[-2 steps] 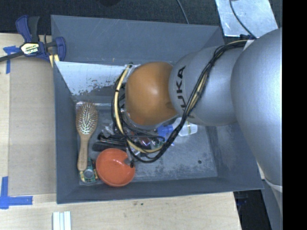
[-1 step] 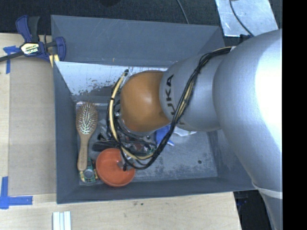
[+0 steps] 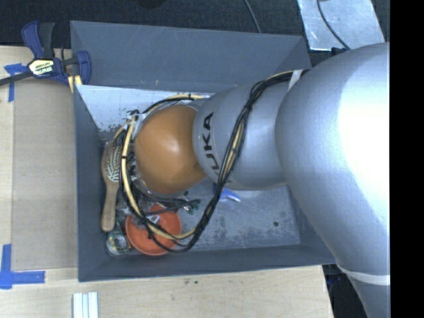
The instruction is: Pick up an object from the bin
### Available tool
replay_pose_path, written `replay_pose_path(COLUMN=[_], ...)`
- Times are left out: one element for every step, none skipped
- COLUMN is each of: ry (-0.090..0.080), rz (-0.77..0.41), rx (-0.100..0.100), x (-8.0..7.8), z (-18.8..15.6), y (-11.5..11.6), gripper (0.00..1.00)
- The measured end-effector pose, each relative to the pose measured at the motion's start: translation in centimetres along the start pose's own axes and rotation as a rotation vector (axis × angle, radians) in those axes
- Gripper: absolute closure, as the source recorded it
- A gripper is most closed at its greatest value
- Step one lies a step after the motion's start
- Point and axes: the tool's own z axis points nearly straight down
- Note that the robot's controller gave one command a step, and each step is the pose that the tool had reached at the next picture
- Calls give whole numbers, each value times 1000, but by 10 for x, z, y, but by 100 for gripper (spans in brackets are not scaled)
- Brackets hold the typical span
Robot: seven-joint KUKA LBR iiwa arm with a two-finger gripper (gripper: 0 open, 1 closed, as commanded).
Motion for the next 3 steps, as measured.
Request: replay_pose_path(ry=[0,-2,-4], rz=[1,3,6], rx=[0,0,1], x=[0,0,0], z=[0,-8,-18], y=[0,0,0], gripper=[100,100,100])
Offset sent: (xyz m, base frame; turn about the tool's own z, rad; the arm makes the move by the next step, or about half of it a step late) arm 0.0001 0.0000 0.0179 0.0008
